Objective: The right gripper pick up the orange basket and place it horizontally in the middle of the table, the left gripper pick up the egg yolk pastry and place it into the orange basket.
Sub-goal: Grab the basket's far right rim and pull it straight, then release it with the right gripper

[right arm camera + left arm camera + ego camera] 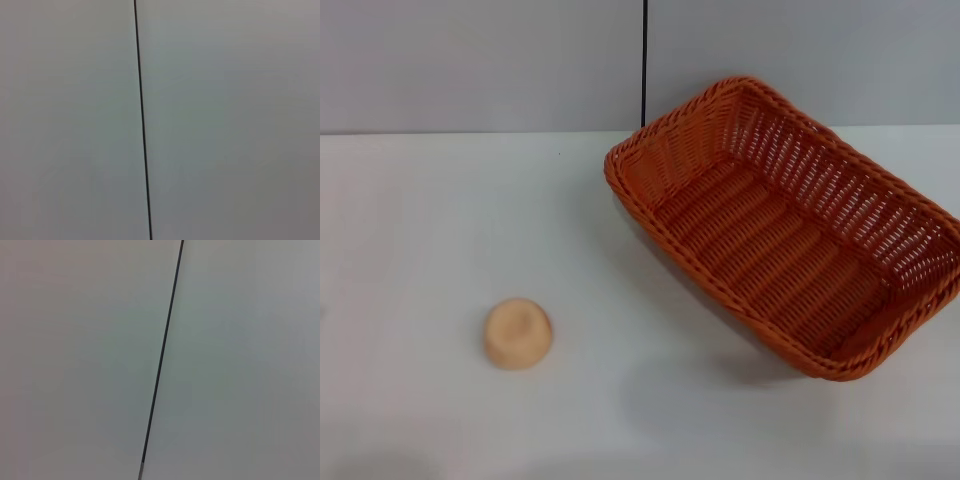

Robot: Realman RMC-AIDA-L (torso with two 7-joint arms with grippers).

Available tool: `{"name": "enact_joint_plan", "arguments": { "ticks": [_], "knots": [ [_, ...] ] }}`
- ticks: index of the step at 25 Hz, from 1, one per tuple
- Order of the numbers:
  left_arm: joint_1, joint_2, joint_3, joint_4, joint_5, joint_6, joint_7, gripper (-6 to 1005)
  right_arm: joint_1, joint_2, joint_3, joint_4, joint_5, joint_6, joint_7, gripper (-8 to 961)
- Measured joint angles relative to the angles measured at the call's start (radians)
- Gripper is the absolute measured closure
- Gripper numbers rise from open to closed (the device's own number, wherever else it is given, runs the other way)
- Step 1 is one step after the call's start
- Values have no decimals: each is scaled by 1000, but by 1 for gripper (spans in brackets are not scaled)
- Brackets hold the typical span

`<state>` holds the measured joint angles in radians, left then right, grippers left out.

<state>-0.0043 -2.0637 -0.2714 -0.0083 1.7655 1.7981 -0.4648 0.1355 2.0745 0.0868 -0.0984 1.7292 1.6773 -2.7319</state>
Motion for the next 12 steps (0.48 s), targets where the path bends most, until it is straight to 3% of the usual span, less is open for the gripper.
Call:
{"name": "enact_joint_plan", "arguments": {
  "ticks": [7,12],
  "knots": [
    [-1,1,-1,5,0,-4,2,181,1,0,-8,-40,-7,25,66,123],
    [-8,3,-5,8,-2,-7,5,181,2,0,-62,-161,-8,32,228,124]
  ]
}}
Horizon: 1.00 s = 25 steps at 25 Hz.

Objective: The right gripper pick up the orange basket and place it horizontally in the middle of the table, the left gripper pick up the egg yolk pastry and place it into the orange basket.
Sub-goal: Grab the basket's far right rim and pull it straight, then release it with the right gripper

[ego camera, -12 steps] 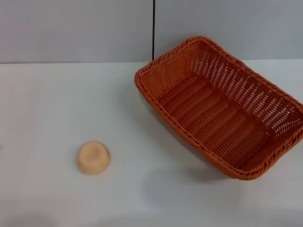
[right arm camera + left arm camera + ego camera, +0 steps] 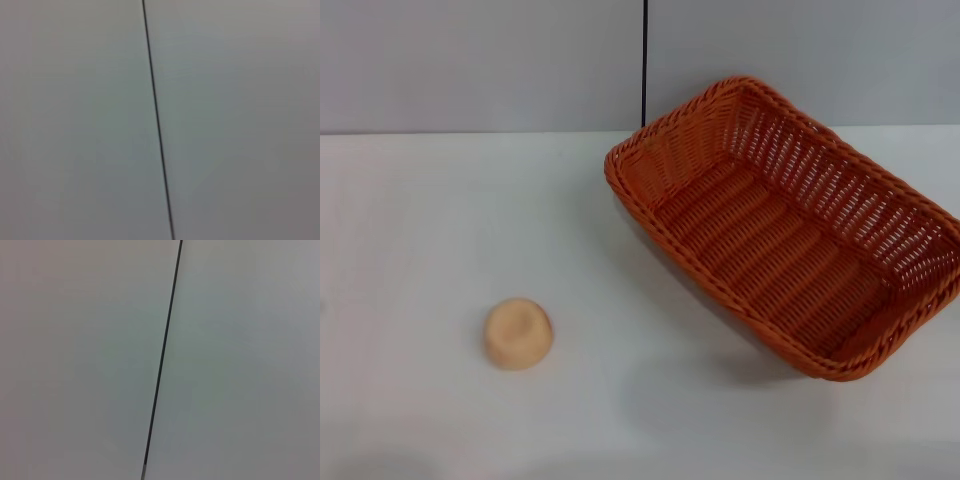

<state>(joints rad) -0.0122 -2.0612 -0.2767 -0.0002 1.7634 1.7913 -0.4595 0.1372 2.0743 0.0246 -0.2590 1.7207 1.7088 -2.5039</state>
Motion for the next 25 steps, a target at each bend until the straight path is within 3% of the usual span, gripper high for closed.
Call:
{"name": "enact_joint_plan", "arguments": {
  "ticks": [2,3,4,7,8,9,10,12,15,17,18,19,20,22,23,25],
  "knots": [
    [-2,1,-1,3,-1,-1,0,182,3,-1,-36,-93,-6,-20,138,124],
    [-6,1,-2,10,-1,-4,0,182,11,-1,-85,-252,-50,-68,378,124],
    [-6,1,-2,10,-1,-4,0,182,11,-1,-85,-252,-50,-68,378,124],
    [-12,0,1,23,1,-26,0,182,36,-2,-124,-463,-168,-116,708,125],
    [-17,0,2,27,1,-43,0,182,64,-3,-130,-588,-252,-121,868,125],
    [-17,0,2,27,1,-43,0,182,64,-3,-130,-588,-252,-121,868,125],
    [-23,1,3,29,2,-61,0,182,100,-10,-138,-703,-354,-121,1031,125],
    [-23,1,3,29,2,-61,0,182,123,-20,-153,-755,-409,-120,1109,125],
    [-38,0,5,38,2,-67,0,182,184,-75,-255,-848,-556,-107,1324,126],
    [-43,0,6,38,2,-67,0,182,227,-135,-363,-855,-629,-91,1451,126],
    [-43,0,6,38,2,-67,0,182,279,-205,-479,-812,-683,-66,1546,126],
    [-43,0,6,38,2,-67,0,182,279,-205,-479,-812,-683,-66,1546,126],
    [-44,0,6,39,2,-67,0,182,312,-237,-531,-777,-707,-45,1580,126],
    [-43,0,8,39,2,-61,1,182,367,-274,-578,-727,-745,-17,1619,125],
    [-40,-1,12,39,2,-59,1,182,430,-297,-602,-687,-813,5,1642,125],
    [-38,-1,15,39,2,-57,1,182,461,-304,-609,-672,-848,12,1649,125]
  ]
}}
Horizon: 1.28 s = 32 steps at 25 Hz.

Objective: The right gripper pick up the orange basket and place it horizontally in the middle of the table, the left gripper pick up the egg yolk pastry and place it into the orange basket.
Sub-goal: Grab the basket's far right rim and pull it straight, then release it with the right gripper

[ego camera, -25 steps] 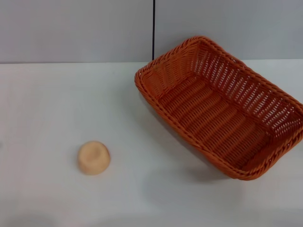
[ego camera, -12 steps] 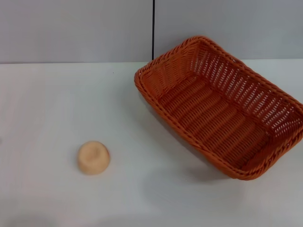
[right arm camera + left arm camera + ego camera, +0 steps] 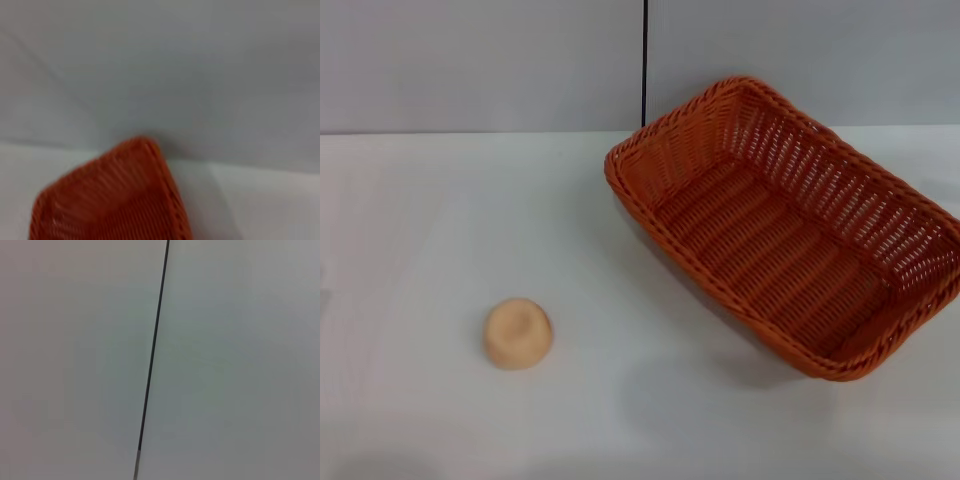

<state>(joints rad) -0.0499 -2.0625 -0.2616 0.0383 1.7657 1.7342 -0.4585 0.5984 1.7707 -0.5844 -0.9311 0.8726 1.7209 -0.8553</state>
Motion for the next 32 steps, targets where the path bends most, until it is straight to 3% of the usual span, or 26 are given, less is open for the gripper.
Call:
{"name": "enact_joint_plan", "arguments": {
  "ticks": [3,6,8,9,12,13,14,16,18,19,23,32],
  "knots": [
    [4,-3,9,-1,0,2,1,183,122,3,-12,60,-169,-8,9,125],
    [9,-4,16,-5,0,10,1,183,164,16,-13,81,-237,-31,13,126],
    [14,-4,17,-7,0,18,3,183,207,54,-16,87,-314,-85,11,126],
    [14,-4,17,-7,0,18,3,183,207,54,-16,87,-314,-85,11,126],
    [21,-4,18,-8,0,35,11,183,229,89,-38,95,-327,-127,-3,126],
    [23,-4,18,-8,0,41,12,183,237,116,-59,100,-325,-149,-6,126],
    [23,-3,18,-8,0,45,12,183,237,116,-59,100,-325,-149,-6,125],
    [24,-3,17,-6,0,53,12,183,241,142,-74,101,-325,-164,-6,125],
    [25,-3,16,-4,0,58,12,183,238,181,-102,101,-332,-196,-4,125],
    [25,-3,16,-4,0,58,12,183,238,181,-102,101,-332,-196,-4,125],
    [25,0,14,-2,0,58,12,183,215,218,-129,98,-336,-243,1,126],
    [25,3,13,2,-1,61,12,184,173,240,-123,92,-309,-314,-47,125]
  ]
}}
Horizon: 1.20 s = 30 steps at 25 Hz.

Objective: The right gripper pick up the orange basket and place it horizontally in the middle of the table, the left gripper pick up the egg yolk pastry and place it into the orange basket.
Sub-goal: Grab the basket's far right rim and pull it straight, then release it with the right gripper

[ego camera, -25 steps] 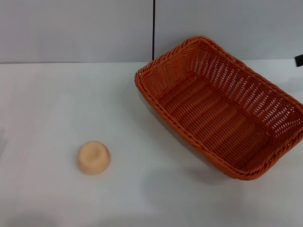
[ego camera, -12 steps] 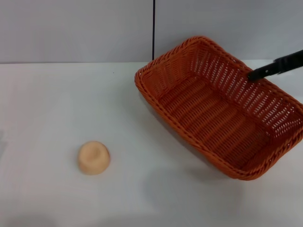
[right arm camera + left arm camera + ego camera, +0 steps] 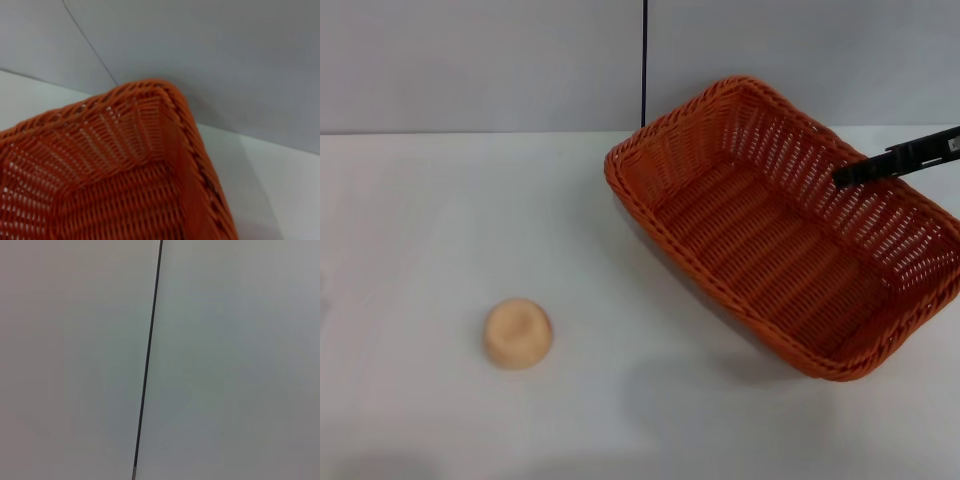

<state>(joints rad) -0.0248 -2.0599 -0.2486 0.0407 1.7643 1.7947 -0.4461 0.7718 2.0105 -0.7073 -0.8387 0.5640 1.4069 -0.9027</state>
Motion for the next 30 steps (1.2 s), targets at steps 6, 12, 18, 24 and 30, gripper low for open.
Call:
{"name": "enact_joint_plan", "arguments": {
  "ticks": [6,12,18,24,30],
  "knots": [
    [-6,-1,1,11,0,3,0,184,-2,3,-3,49,46,-27,-54,126],
    [-7,-2,2,10,1,7,0,184,3,9,-8,73,43,-56,-56,125],
    [-2,-2,0,10,1,4,0,184,1,10,-10,59,36,-49,-46,209],
    [-7,-2,0,10,1,6,-2,185,1,10,-42,58,37,-61,-59,333],
    [-10,-3,2,9,1,7,-2,185,4,10,-51,58,37,-72,-67,456]
  ]
}}
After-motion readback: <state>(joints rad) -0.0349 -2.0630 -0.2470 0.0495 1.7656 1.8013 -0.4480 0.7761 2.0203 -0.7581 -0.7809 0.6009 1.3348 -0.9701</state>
